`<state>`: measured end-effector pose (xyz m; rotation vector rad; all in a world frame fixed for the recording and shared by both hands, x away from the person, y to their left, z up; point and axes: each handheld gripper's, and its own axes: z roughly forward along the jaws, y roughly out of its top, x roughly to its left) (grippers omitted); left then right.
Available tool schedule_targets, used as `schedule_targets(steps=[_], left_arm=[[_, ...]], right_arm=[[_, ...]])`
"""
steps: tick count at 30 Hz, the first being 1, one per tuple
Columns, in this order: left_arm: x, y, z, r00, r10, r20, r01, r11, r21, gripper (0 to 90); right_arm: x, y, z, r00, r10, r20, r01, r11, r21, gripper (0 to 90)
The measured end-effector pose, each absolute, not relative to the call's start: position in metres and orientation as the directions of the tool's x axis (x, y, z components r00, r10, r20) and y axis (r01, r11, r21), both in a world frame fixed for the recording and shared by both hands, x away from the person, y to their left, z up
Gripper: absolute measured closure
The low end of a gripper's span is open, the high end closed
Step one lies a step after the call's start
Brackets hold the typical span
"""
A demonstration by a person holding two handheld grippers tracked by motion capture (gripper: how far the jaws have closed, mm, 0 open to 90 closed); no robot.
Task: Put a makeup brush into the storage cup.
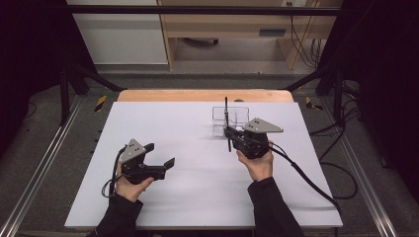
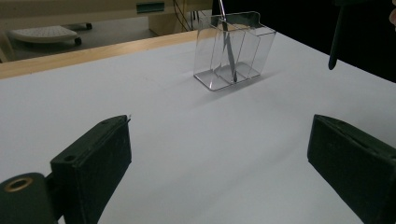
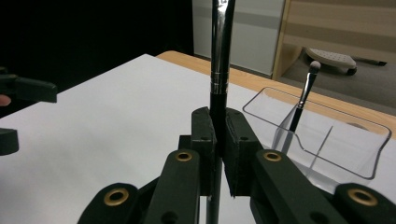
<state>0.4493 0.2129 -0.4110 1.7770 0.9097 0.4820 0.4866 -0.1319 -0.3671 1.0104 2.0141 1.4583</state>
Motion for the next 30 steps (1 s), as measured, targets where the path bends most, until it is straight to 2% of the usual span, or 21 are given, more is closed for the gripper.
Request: schedule_targets(steps=[30], left_arm=[[0.453, 0.217, -0.414, 0.635, 0.768, -0.082, 0.366, -0.206, 0.908, 5.8]], right_arm=[[0.532, -0.144, -0.364, -0.521, 0.849, 0.092, 0.312, 0.090, 0.946, 84.0]])
